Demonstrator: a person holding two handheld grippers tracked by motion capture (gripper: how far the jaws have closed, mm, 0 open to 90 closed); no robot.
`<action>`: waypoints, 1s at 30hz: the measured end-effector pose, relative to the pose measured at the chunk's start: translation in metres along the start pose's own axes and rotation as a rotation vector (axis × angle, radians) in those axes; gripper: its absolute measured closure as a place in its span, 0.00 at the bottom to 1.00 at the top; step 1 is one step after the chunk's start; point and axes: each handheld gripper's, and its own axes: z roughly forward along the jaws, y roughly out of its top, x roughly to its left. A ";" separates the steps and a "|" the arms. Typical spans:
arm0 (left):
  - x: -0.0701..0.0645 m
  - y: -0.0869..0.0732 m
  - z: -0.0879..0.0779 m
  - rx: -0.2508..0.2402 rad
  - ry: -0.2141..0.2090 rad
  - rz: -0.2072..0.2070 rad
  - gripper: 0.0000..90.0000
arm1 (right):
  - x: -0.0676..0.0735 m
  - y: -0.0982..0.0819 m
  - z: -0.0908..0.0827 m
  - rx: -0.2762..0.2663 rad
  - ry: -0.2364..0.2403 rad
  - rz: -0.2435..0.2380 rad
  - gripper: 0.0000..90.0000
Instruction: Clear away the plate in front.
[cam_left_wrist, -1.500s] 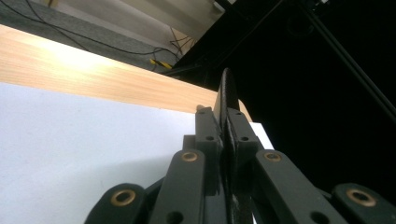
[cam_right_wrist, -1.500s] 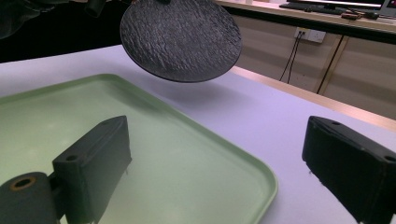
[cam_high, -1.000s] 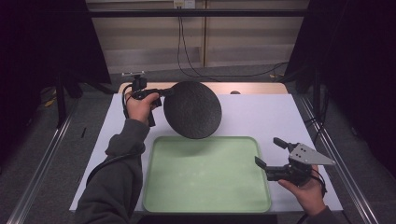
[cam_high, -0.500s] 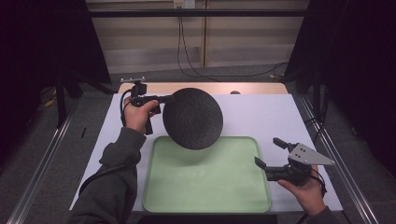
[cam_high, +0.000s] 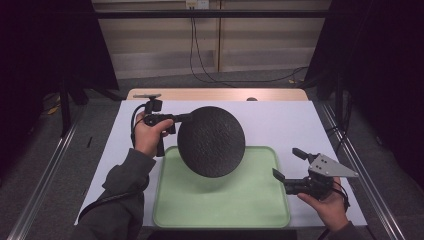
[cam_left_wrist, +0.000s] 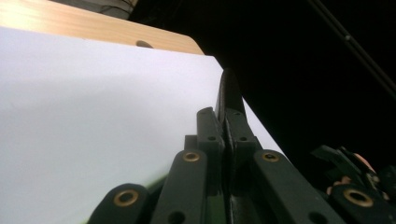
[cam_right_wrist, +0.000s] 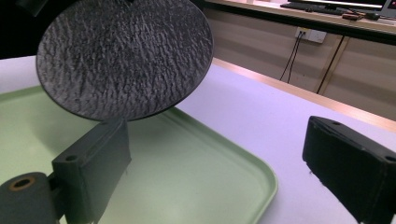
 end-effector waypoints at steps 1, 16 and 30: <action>-0.001 -0.002 0.000 0.003 -0.005 0.004 0.96 | 0.000 0.000 0.000 0.001 0.001 0.003 0.08; -0.021 -0.026 0.001 0.083 -0.051 0.064 0.96 | 0.001 -0.001 0.001 0.010 0.002 -0.001 0.08; -0.032 -0.046 0.005 0.136 -0.095 0.073 0.96 | 0.001 -0.001 0.001 0.005 -0.003 -0.001 0.08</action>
